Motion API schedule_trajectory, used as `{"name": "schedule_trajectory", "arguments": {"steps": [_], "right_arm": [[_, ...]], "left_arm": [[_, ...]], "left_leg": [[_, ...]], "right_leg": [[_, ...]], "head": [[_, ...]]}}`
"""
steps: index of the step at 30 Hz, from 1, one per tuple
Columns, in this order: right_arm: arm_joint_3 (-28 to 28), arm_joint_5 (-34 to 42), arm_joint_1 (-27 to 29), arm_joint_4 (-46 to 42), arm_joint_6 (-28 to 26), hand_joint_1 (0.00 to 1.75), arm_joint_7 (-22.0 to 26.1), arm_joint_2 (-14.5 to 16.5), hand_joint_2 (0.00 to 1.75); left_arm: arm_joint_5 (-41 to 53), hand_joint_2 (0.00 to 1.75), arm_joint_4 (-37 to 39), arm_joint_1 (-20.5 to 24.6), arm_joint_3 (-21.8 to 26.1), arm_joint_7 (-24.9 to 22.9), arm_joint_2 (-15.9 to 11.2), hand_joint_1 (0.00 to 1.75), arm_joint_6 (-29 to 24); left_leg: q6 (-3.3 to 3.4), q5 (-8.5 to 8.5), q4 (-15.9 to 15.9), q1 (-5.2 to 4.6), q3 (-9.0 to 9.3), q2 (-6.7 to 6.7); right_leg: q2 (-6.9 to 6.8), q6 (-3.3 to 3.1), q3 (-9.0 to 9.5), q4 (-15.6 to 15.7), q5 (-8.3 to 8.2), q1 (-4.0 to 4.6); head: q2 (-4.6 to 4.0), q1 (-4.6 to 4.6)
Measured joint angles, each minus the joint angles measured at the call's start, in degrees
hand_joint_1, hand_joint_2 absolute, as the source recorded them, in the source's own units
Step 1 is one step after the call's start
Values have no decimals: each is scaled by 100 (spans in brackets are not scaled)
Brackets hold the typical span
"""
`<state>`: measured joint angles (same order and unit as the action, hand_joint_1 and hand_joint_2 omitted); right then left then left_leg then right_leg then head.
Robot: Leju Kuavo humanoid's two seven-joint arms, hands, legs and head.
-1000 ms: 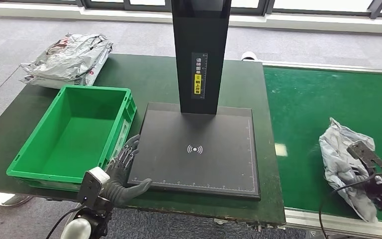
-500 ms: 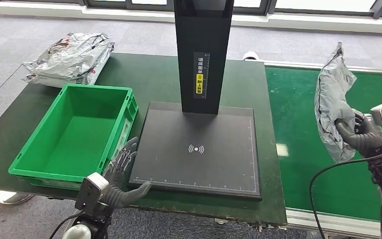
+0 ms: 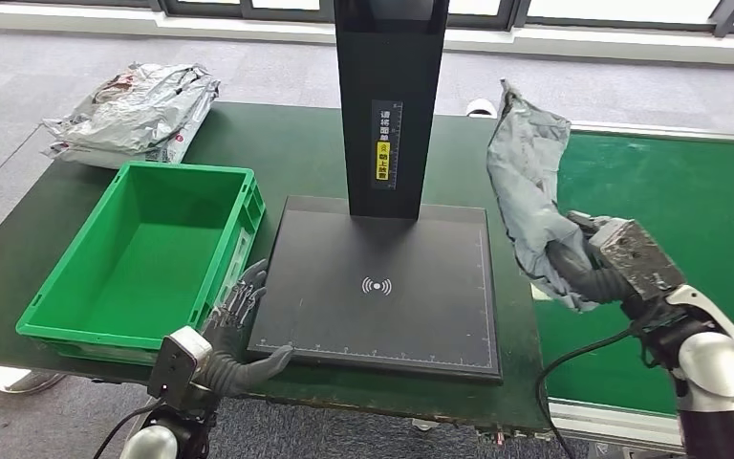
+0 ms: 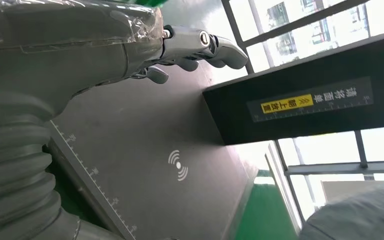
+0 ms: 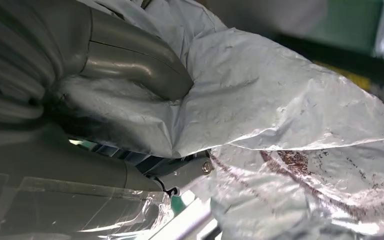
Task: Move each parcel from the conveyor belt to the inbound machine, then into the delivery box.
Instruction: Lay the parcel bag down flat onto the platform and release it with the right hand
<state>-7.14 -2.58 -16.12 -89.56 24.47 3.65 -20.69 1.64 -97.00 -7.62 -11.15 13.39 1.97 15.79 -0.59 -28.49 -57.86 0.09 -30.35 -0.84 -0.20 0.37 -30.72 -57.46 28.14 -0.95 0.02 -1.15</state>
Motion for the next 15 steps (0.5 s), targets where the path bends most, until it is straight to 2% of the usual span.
{"name": "schedule_trajectory", "arguments": {"steps": [3, 4, 7, 8, 15], "right_arm": [[-688, -5, -6, 145, -1, 175, -73, 78, 175], [-884, 10, -10, 217, -11, 138, -69, 92, 175], [-1297, 93, -26, 408, -28, 7, -67, 127, 175], [-1422, 124, -45, 491, -34, 0, -86, 154, 175], [-2113, 278, -156, 1306, -183, 0, -137, 441, 175]], "left_arm": [[-64, 175, 36, 61, -62, -11, -26, 0, 36], [-78, 175, 45, 71, -75, -13, -37, 0, 43], [-104, 175, 79, 94, -117, -14, -67, 0, 61], [-113, 175, 93, 112, -136, -16, -75, 0, 70], [-196, 175, 195, 273, -275, -45, -115, 0, 102]], "left_leg": [[1, 2, 0, 1, 3, 0], [1, 4, 0, 1, 2, -3], [0, 7, 0, 1, -2, -9], [0, 7, 0, 1, -2, -6], [1, 12, 0, 1, -2, -8]], "right_leg": [[1, -1, -2, 0, -1, 1], [-3, -1, -2, 0, -1, 1], [-10, -1, -2, 0, -1, 1], [-8, -1, -2, 0, -1, 1], [-10, 0, -3, 0, -7, 1]], "head": [[0, 2], [0, 2], [-1, 2], [0, 2], [0, 2]]}}
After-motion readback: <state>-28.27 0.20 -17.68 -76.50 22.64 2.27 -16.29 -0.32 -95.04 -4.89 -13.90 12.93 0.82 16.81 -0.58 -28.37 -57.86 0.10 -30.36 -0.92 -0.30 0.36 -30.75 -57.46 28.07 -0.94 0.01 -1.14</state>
